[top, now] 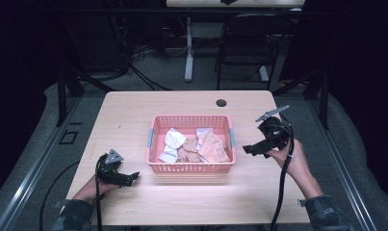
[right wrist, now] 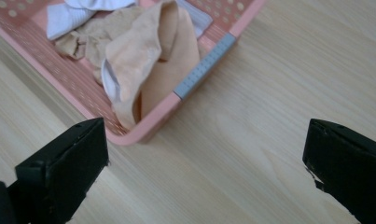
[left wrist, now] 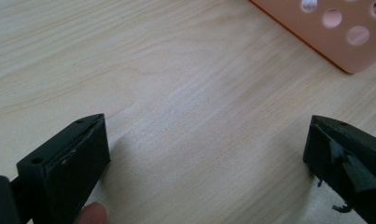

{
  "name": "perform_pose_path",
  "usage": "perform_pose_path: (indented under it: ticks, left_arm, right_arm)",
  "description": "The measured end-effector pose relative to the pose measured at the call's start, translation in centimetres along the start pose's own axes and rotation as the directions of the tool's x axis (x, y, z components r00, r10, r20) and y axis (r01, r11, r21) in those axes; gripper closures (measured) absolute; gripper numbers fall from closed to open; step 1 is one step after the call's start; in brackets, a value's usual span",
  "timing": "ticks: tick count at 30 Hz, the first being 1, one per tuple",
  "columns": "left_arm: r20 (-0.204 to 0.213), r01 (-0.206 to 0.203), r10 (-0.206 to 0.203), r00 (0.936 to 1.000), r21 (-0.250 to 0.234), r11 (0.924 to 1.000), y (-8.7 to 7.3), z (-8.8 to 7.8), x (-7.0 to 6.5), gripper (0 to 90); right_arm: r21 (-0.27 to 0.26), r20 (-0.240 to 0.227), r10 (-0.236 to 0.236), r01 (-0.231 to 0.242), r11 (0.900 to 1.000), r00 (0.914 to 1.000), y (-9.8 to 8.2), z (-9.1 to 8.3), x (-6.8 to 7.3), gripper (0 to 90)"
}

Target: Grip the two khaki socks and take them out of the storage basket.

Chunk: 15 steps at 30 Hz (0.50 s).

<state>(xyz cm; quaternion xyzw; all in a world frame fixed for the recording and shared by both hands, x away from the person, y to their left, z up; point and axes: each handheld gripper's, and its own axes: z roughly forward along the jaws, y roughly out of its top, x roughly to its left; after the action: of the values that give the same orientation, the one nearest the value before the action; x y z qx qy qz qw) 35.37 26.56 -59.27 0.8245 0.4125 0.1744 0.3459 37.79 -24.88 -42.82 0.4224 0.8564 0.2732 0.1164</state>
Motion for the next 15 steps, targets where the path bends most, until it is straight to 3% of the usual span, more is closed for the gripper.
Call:
perform_pose_path:
  ticks: [6,15]
  left_arm:
    - [0.000,0.000,0.000,1.0000,0.000,1.0000,0.0,0.0,0.0,0.3]
    - [0.000,0.000,0.000,1.0000,0.000,1.0000,0.0,0.0,0.0,0.3]
  right_arm:
    - [0.019,-0.035,-0.044,0.045,0.999,0.9984,2.6,1.6,1.7,0.0]
    - [0.054,-0.085,-0.070,0.075,0.996,0.9939,5.3,4.3,3.2,0.0]
